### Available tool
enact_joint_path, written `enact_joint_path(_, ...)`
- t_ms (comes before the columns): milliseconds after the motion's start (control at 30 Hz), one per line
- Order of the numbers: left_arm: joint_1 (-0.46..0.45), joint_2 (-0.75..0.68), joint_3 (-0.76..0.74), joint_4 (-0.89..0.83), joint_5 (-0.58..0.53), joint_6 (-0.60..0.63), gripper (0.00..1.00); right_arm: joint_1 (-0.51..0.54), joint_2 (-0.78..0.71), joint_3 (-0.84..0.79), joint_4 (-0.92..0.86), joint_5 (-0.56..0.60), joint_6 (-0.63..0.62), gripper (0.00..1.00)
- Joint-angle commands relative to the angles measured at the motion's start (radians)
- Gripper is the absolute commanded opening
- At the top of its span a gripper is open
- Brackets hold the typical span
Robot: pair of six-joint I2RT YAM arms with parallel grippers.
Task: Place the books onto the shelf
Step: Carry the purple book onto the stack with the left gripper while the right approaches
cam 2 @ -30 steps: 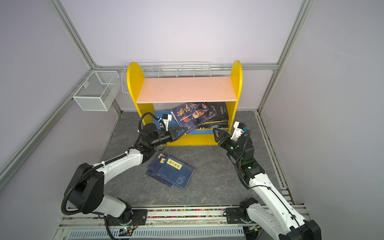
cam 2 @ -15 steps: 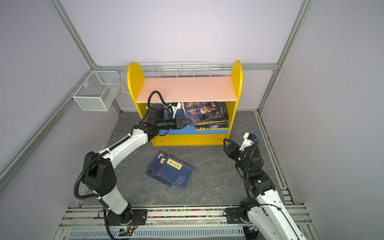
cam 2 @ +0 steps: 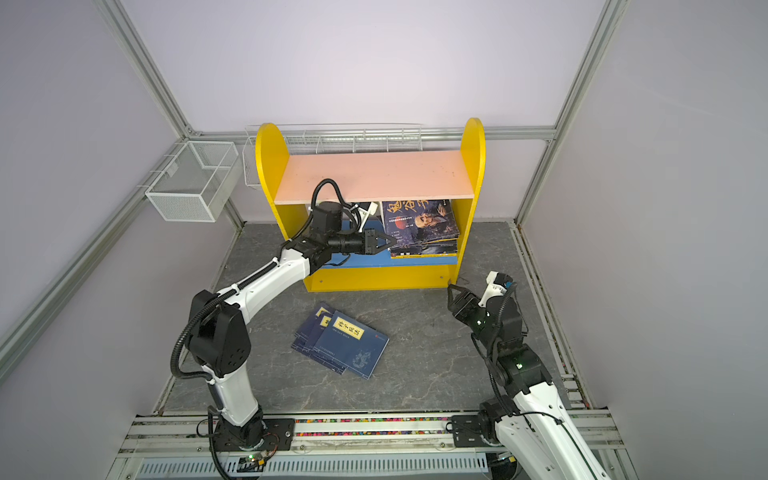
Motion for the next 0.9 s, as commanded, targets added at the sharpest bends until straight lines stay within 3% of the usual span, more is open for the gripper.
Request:
enact_joint_path(0, 0.05, 0.068, 0.066, 0.06, -0.029, -0.055, 0.0, -0.007, -0.014, -0.019, 0.002, 0.005, -0.004, 0.61)
enact_joint_path(333, 0.035, 0.03, -0.06, 0.207, -0.093, -0.128, 0.0, -0.007, 0.006, -0.027, 0.102, -0.064, -0.021, 0.6)
enact_joint_path(600, 0.008, -0.11, -0.283, 0.428, -0.11, -0.251, 0.0, -0.006, 0.26, 0.073, 0.372, -0.241, 0.017, 0.62)
enact_joint_path(867, -0.023, -0.226, -0.428, 0.544, -0.12, -0.321, 0.0, -0.007, 0.467, 0.178, 0.538, -0.272, 0.052, 0.61)
